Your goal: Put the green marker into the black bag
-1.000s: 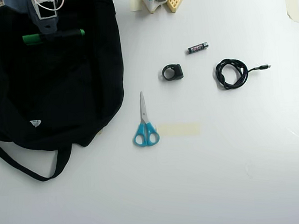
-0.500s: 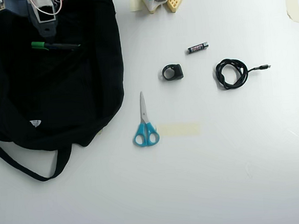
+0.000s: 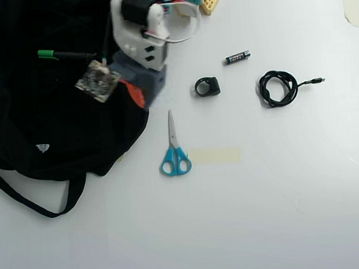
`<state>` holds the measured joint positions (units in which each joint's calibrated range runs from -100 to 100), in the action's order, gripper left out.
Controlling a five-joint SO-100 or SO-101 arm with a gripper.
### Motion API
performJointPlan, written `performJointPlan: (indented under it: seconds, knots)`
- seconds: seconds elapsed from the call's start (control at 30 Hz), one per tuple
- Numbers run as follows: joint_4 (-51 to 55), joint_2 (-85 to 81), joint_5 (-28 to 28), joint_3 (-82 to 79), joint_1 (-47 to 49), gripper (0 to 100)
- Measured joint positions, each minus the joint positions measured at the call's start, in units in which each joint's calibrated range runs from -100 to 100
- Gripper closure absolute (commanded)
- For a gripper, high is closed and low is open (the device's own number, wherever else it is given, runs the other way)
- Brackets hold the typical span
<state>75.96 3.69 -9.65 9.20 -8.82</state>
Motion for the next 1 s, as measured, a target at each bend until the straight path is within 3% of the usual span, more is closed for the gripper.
performJointPlan:
  seconds: [0.07,0.2,0.83,1.0]
  knots:
    - [0.0,-7.6,-1.8,-1.7,9.6,98]
    - [-3.1,-14.3,-2.1,-10.8,14.3,98]
    - [-27.1,-47.3,-2.1,-63.4,16.0,98]
    - [-37.7,-56.6,-2.1,-78.3,18.0,98]
